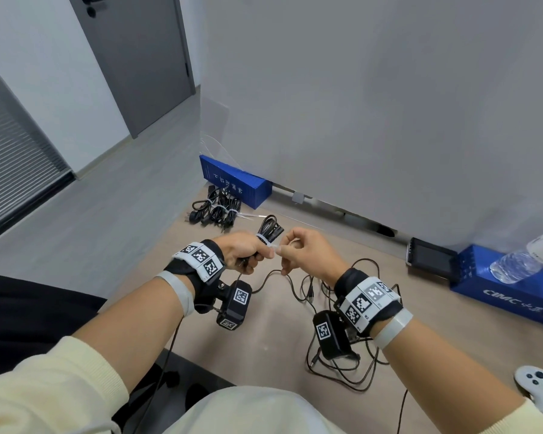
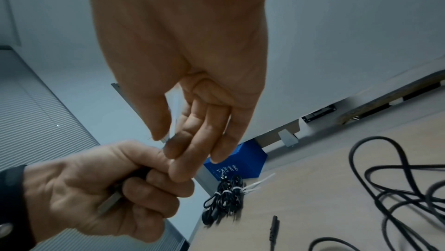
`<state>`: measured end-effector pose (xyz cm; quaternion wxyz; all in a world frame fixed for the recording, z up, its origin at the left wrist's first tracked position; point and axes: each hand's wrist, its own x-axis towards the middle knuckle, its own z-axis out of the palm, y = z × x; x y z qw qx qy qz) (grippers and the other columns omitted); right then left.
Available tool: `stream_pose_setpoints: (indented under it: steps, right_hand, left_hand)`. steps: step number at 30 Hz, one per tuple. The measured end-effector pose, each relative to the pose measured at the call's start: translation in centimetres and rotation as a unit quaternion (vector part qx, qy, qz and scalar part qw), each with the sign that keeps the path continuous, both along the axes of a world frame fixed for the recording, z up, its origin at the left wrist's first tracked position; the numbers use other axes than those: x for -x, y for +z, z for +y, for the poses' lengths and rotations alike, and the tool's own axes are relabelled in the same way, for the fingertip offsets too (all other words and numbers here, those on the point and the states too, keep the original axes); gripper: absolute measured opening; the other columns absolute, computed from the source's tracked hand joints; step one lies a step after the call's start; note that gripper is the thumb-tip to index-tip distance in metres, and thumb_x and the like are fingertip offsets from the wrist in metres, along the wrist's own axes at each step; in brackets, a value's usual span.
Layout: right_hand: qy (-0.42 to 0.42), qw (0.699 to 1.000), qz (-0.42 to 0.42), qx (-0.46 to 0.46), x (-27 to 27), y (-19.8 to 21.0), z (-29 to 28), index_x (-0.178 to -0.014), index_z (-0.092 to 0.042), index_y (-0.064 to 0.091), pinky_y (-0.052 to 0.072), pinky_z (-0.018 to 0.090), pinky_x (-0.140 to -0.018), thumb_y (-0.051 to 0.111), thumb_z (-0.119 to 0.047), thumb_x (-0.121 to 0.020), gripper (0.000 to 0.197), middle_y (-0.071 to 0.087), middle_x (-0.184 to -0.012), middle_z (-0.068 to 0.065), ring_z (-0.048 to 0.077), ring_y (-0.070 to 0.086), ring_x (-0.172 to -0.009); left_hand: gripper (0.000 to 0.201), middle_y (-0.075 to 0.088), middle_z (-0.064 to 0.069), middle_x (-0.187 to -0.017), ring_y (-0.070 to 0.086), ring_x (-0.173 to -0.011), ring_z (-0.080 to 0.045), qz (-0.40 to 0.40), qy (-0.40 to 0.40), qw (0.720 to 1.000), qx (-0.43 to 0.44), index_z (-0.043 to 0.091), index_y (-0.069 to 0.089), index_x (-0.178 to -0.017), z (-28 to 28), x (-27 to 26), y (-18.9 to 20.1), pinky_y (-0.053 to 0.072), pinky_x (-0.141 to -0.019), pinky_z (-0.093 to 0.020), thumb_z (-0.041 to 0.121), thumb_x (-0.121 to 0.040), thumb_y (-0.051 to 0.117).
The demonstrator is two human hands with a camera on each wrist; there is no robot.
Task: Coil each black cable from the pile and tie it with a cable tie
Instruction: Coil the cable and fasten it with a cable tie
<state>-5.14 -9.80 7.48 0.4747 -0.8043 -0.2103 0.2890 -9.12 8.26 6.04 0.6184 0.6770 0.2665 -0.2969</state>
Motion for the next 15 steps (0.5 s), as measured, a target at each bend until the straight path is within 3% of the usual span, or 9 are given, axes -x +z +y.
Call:
stream_pose_setpoints:
  steps: [2, 5, 10, 15]
  right_hand:
    - [-0.001, 1.000, 0.006, 0.020, -0.2, 0.0, 0.2, -0.096, -0.008, 0.065, 0.057, 0.027, -0.061, 0.065, -0.025, -0.097, 0.017, 0.073, -0.070, 0.012, 0.023, 0.073, -0.063]
    - [0.005, 0.999, 0.005, 0.048, -0.7, -0.3, -0.4, -0.087, -0.012, 0.067, 0.043, 0.019, -0.054, 0.062, -0.029, -0.099, 0.021, 0.068, -0.063, 0.005, 0.019, 0.071, -0.060]
    - [-0.011, 0.998, -0.006, 0.059, -1.7, -1.1, -1.7, -0.077, -0.015, 0.068, 0.046, 0.019, -0.060, 0.068, -0.020, -0.094, 0.017, 0.062, -0.061, -0.002, 0.014, 0.064, -0.058]
    - [-0.028, 0.999, 0.020, 0.037, -2.6, -1.9, -3.2, -0.069, -0.016, 0.065, 0.048, 0.029, -0.057, 0.067, -0.016, -0.093, 0.025, 0.054, -0.057, -0.003, 0.015, 0.053, -0.051]
  left_hand:
    - [0.026, 0.043, 0.003, -0.053, 0.035, -0.044, -0.009, -0.019, 0.004, 1.000, -0.008, 0.015, 0.052, -0.070, -0.5, -0.2, 0.2, 0.035, -0.046, -0.022, 0.001, -0.091, 0.061]
    - [0.024, 0.042, 0.004, -0.053, 0.034, -0.045, -0.008, -0.034, 0.006, 0.999, 0.009, 0.015, 0.056, -0.071, -1.0, -0.5, 0.5, 0.034, -0.047, -0.021, 0.000, -0.087, 0.064]
    - [0.038, 0.038, 0.003, -0.055, 0.028, -0.047, -0.010, -0.074, 0.038, 0.993, 0.086, 0.021, 0.056, -0.055, -2.1, -0.5, 0.5, 0.028, -0.049, -0.023, 0.016, -0.090, 0.068]
    - [0.035, 0.037, 0.004, -0.053, 0.027, -0.042, -0.009, -0.094, 0.097, 0.987, 0.092, 0.021, 0.047, -0.062, -3.9, -1.0, 0.6, 0.024, -0.048, -0.023, 0.014, -0.090, 0.067]
